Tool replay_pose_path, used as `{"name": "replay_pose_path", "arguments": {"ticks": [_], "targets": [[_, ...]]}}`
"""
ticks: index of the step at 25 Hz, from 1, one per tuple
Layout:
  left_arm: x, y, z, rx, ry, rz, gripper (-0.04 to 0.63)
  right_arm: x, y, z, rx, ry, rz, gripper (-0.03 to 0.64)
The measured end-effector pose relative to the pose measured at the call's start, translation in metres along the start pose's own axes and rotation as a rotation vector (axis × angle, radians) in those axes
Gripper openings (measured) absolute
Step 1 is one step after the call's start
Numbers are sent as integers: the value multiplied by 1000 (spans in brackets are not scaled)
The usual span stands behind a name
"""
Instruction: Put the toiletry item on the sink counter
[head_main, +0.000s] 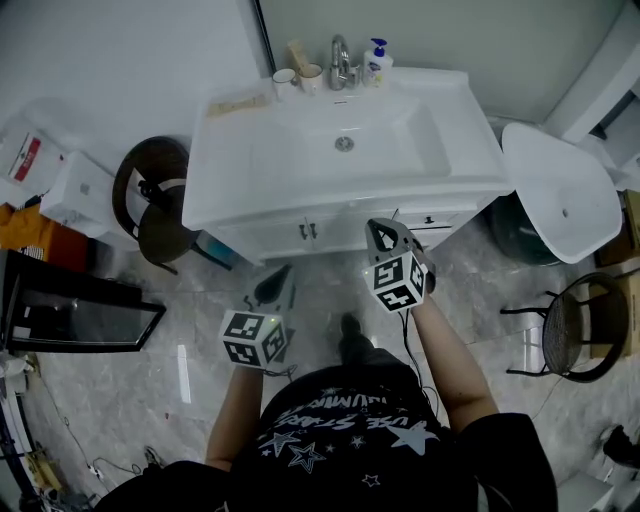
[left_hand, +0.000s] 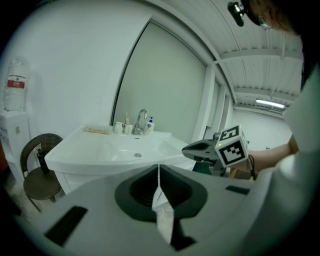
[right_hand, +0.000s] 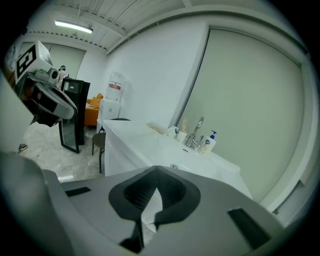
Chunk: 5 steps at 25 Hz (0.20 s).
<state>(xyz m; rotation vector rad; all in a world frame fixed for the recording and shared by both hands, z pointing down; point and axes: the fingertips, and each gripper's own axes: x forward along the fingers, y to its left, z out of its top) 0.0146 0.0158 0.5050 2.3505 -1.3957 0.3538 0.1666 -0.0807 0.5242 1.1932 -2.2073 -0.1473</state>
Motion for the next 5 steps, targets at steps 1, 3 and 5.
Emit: {"name": "replay_pose_path", "arguments": {"ticks": [1, 3, 5], "targets": [[-6, -3, -3, -2, -2, -3, 20, -6, 3, -1, 5, 1, -7, 14], [-17, -8, -9, -3, -4, -10, 20, -18, 10, -3, 15, 2, -18, 14], [-29, -13, -16, -3, -3, -17, 20, -30, 18, -4, 24, 4, -29, 14]]}}
